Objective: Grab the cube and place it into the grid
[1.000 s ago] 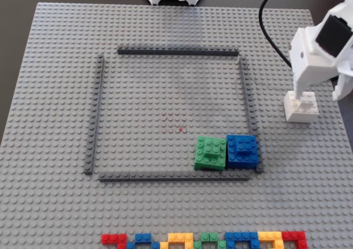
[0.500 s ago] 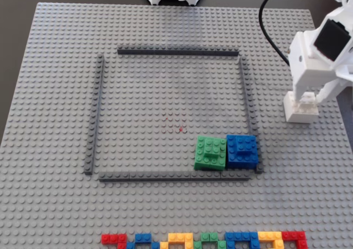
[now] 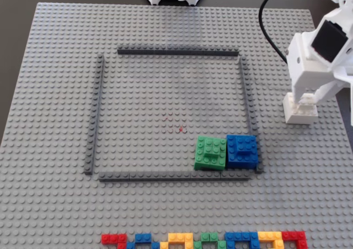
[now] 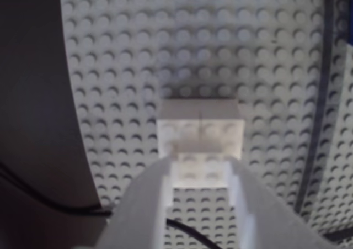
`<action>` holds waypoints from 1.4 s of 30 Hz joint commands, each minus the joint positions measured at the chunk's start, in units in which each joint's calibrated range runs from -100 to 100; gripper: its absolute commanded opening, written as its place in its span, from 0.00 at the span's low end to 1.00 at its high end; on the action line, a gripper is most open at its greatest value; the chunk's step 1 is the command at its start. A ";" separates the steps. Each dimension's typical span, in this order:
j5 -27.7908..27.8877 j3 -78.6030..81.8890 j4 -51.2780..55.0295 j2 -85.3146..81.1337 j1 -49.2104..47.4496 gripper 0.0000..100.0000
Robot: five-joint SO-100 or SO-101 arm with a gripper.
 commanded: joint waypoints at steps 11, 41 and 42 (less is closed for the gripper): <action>3.42 -1.21 5.06 -16.77 0.53 0.03; 15.38 36.22 -4.27 -49.18 18.43 0.03; 15.78 37.12 -4.71 -49.70 19.31 0.03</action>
